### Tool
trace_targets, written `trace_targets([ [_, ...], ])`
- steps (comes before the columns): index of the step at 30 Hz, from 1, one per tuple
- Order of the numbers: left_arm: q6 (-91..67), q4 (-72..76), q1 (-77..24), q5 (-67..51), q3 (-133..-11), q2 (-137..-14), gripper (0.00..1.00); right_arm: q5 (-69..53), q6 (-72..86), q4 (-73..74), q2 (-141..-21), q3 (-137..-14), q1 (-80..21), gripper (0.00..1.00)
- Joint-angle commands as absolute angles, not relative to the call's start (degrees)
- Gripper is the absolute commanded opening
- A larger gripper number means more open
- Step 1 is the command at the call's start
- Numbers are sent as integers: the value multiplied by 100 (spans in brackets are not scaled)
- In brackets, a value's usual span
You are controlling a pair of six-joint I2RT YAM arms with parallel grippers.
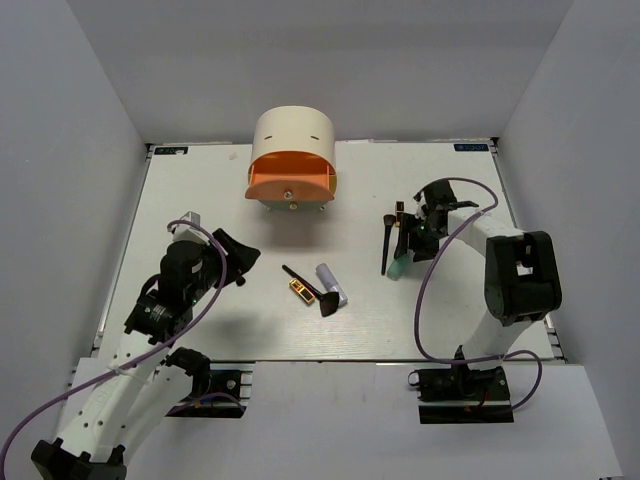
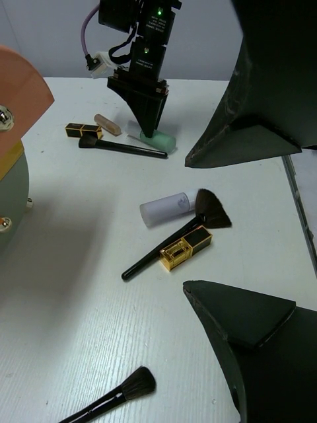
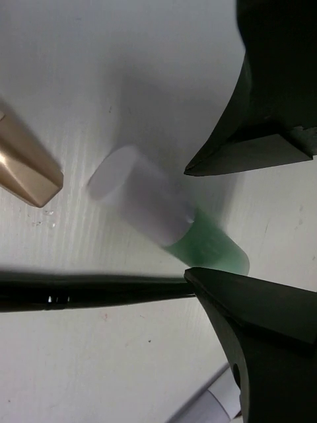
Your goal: Organize the makeup
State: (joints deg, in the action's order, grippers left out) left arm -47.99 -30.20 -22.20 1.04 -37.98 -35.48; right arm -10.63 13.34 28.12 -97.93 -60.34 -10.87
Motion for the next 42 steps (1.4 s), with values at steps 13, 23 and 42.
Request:
trace_targets([
  [13, -4922, -2909, -2188, 299, -3560, -3586, 78, -756, 1679, 2654, -10099, -6065, -1169, 48],
  [23, -4992, -2804, -2188, 360, -3454, -3586, 78, -1229, 1214, 2356, -9326, -5608, -1143, 14],
  [42, -5054, -2742, -2188, 281, -3270, -3437, 78, -3885, -1520, 1196, -8752, -8303, -1362, 0],
])
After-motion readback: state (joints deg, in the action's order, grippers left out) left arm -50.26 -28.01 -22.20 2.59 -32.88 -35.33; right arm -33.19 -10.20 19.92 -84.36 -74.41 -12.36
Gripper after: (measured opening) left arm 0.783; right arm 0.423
